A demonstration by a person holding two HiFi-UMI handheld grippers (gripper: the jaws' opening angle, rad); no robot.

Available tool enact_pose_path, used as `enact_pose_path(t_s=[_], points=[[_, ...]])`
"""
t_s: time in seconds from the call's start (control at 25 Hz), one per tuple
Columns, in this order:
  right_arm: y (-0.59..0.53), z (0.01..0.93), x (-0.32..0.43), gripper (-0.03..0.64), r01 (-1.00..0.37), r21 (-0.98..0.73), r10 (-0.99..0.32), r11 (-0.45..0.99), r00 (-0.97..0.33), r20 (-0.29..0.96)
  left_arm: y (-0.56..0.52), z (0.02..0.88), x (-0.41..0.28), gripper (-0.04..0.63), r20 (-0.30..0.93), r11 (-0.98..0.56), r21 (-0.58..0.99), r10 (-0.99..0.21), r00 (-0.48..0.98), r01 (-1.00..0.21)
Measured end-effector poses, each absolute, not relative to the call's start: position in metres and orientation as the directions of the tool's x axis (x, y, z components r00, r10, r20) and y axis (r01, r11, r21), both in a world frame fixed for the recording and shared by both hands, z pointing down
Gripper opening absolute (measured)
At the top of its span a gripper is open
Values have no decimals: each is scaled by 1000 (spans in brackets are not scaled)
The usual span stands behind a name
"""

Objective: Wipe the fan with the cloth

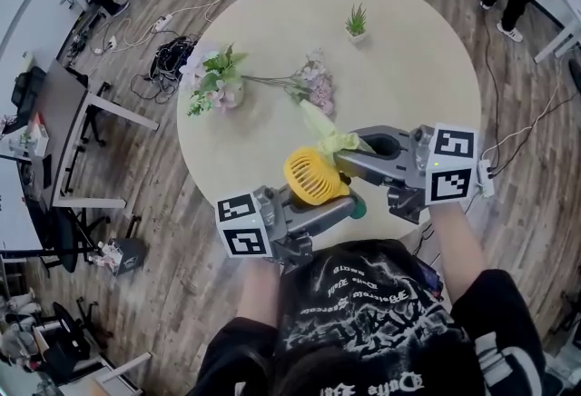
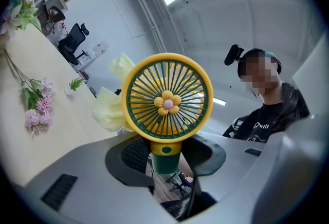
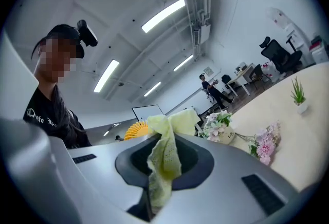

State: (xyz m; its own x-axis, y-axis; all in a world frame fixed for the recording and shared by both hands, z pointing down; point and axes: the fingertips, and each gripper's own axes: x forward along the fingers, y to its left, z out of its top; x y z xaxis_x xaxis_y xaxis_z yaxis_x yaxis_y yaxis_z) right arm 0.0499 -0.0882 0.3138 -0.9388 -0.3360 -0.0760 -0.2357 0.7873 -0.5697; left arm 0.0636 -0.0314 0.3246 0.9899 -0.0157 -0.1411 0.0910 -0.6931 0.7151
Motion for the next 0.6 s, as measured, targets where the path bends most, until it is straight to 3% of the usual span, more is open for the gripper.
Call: enact_pose_path(t_s=[0.44,0.6], points=[[-72,317,49,41,-84,-655,-259,751,-950,-175,-46,336,55,198,-145,-662,747,-74,987,60],[-76,311,58,43,-24,-690,-313,724,-902,-297,-62,365,44,198,-36,-637,769,-121,992,-49]])
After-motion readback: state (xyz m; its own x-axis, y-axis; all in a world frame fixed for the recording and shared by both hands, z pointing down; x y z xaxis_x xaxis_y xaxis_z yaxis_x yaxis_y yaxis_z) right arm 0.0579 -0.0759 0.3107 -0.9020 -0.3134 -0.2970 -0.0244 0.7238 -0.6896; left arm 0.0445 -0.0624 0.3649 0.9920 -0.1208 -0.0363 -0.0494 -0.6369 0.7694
